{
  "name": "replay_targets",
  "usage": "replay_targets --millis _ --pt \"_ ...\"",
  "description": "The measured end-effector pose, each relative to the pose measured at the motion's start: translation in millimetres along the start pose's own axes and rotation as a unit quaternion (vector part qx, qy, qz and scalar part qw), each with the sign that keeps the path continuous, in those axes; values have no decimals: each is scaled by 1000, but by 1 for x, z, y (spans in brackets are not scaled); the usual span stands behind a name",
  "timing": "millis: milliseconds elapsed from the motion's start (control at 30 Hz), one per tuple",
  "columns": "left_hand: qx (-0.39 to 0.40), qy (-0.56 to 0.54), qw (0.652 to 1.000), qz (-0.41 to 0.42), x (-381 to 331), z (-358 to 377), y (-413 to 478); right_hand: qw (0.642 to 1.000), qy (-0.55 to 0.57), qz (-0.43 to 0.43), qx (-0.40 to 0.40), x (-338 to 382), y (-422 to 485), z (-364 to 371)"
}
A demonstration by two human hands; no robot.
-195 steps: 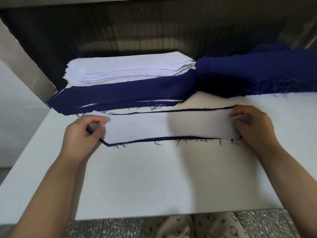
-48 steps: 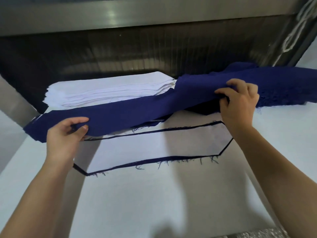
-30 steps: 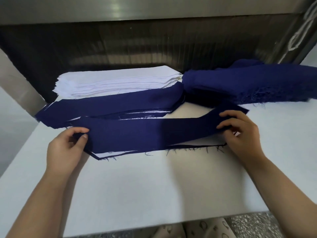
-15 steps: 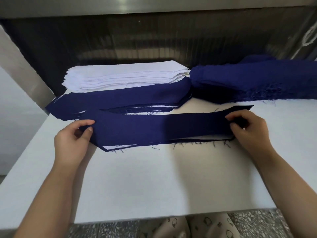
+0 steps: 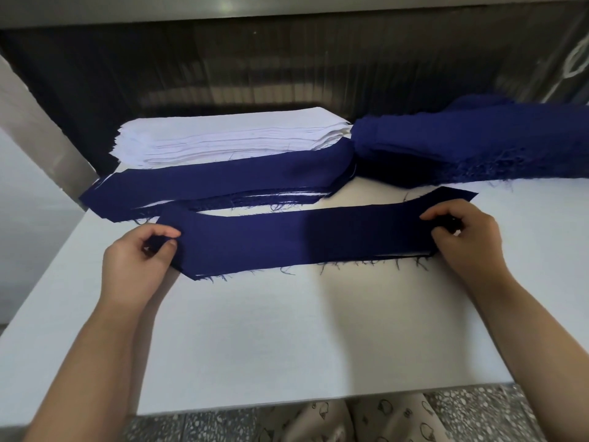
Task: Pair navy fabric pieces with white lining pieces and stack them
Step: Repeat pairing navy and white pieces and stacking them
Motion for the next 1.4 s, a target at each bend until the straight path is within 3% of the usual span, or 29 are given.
replay_targets --millis 767,900,1000,1167,1267,1400 --pt "16 49 998 -20 5 3 3 997 -24 61 31 -5 -2 2" --pt "14 107 994 21 -5 3 0 994 -104 37 17 0 0 0" --pt "12 196 980 -17 -3 5 -2 983 -168 73 4 -4 0 -6" --pt "-10 248 968 -49 1 5 -2 954 -259 124 83 -11 -3 1" --pt "5 259 965 -49 3 8 -1 946 -278 125 109 -13 -2 5" --pt "28 247 969 -14 -1 11 -2 964 -232 89 92 -7 0 4"
Point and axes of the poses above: each hand's wrist, its own y-axis towards the middle knuckle, its own z-axis out of the palm, x = y × z, the point moved 7 cm from there along y, towards the middle knuckle, and after that the axes turned 8 degrees about -z, right-handed, at the moved point
